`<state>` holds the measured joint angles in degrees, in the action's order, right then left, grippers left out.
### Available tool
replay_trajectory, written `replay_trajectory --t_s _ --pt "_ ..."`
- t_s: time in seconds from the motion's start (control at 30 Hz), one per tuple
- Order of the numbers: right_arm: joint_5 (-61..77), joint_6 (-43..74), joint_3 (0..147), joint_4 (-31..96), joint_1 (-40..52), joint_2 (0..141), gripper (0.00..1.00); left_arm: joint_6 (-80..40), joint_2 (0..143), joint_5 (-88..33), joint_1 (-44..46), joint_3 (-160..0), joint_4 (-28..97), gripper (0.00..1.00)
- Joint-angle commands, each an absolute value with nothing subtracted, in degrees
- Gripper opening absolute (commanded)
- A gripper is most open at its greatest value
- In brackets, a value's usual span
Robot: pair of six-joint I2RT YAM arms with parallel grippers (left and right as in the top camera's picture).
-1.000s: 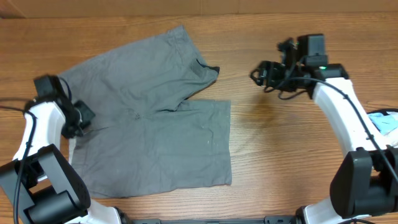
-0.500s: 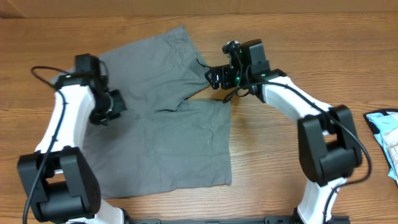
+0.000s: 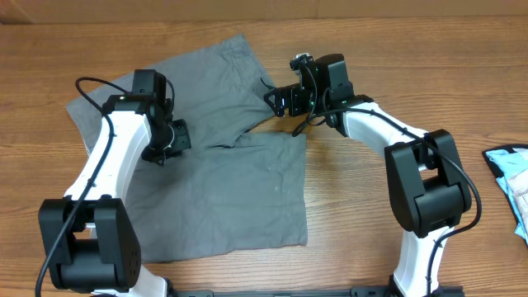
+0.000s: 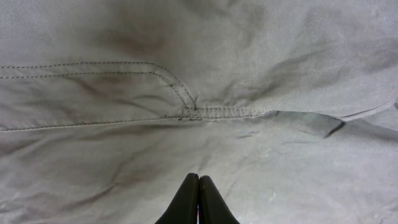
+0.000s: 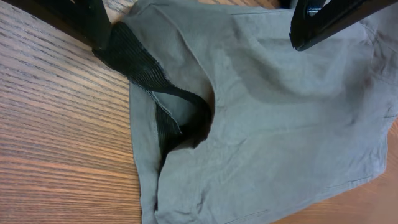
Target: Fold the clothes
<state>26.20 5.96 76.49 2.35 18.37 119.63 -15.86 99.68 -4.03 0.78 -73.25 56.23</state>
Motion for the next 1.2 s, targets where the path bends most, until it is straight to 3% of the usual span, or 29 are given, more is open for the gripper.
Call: replay_trajectory --t_s 0.0,0.2,0.33,0.47,0.5,0.53,0.57,0.7,0.83,0.87,0.9,0.93,0.97,1.17 --pt "27.1 5.8 77.1 1.5 18.4 121.1 0.96 -15.3 99.6 -3.9 1.1 -74.3 56.6 0.05" --pt "30.5 6.0 77.1 -0.9 19.9 123.6 0.96 -15.5 99.6 -4.1 1.1 -74.3 57.7 0.05" --pt "30.6 6.0 77.1 -1.0 20.6 124.0 0.87 -15.4 99.6 -4.1 1.1 -74.3 58.3 0.04" --pt "34.3 6.0 77.1 -0.4 20.6 124.0 0.62 -15.4 99.6 -4.1 1.1 -74.3 58.3 0.04" --pt "34.7 6.0 77.1 -0.1 20.6 124.0 0.51 -15.4 99.6 -4.1 1.1 -74.3 58.3 0.04" --pt "34.9 6.0 77.1 0.3 20.5 124.0 0.31 -15.4 99.6 -4.1 1.1 -74.3 58.3 0.05" --pt "34.8 6.0 77.1 0.7 20.4 124.0 0.22 -15.4 99.6 -4.1 1.1 -74.3 58.4 0.04" --pt "35.6 6.2 77.2 1.9 19.7 124.0 0.04 -15.4 99.6 -4.1 1.2 -74.3 58.7 0.04" --pt "42.3 6.5 78.1 2.4 17.9 123.9 0.06 -15.4 99.6 -4.1 1.2 -74.3 58.8 0.04" --pt "42.3 7.8 78.2 2.4 17.4 123.9 0.16 -15.4 99.6 -4.1 1.2 -74.3 58.8 0.04" --pt "42.3 9.0 78.2 2.2 16.9 123.9 0.18 -15.4 99.6 -4.1 1.2 -74.3 58.7 0.04" --pt "42.3 9.5 78.2 2.2 16.6 123.9 0.28 -15.4 99.6 -4.1 1.2 -74.3 58.7 0.04" --pt "42.1 9.5 78.2 2.2 16.3 123.9 0.32 -15.4 99.6 -4.1 1.2 -74.3 58.7 0.04" --pt "36.8 10.8 78.1 3.3 17.8 123.9 0.33 -15.4 99.6 -4.1 1.2 -74.3 58.7 0.05"
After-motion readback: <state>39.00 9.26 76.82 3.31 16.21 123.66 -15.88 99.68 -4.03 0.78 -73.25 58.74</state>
